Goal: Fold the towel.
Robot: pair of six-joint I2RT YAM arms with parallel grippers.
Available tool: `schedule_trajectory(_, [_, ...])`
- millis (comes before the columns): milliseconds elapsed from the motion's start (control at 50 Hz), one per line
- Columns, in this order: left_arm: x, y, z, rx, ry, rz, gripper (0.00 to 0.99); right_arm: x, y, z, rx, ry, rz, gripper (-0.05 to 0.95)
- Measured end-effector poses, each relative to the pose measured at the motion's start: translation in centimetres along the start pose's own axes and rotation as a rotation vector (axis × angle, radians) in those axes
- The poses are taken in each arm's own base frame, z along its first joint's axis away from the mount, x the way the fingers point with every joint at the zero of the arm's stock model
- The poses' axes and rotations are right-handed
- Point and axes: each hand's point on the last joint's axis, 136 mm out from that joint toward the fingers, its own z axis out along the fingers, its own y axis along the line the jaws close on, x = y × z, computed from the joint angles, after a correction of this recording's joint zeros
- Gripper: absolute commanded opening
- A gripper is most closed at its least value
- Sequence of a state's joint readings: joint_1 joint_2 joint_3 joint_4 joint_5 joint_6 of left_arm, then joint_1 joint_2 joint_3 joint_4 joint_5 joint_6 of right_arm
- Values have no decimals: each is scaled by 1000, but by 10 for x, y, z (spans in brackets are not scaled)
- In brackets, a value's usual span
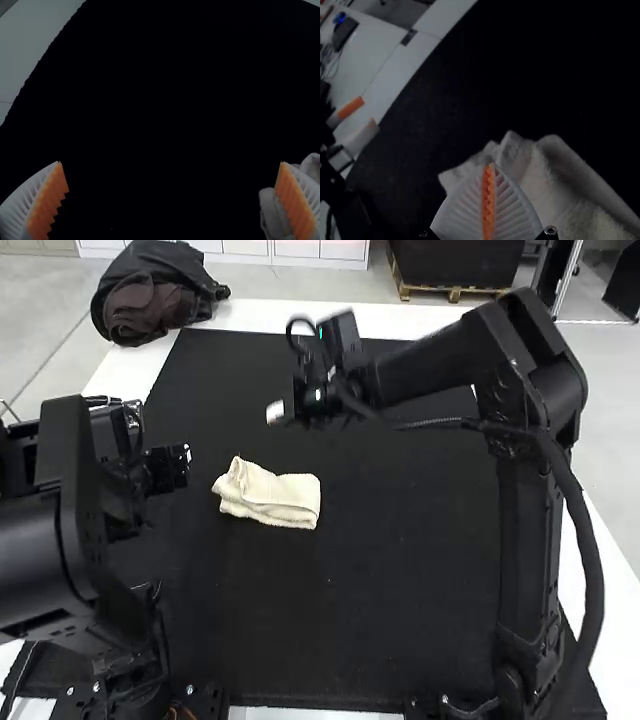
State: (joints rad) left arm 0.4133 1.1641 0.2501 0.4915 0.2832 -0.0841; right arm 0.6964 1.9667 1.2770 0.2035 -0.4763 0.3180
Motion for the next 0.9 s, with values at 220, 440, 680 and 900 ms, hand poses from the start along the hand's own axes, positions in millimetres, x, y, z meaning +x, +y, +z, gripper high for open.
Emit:
schedule_trajectory(220, [-3,0,0,0,-11,3,969,39,-21,19,14,54,23,-28])
schedule_trajectory(440, [-3,0,0,0,-13,4,969,46,-20,37,-12,36,14,-28])
schedule_trajectory(680, [-5,0,0,0,-18,5,969,63,-13,58,-36,58,18,-28])
schedule_trajectory(900, [-5,0,0,0,-22,6,969,60,-10,72,-59,34,19,-28])
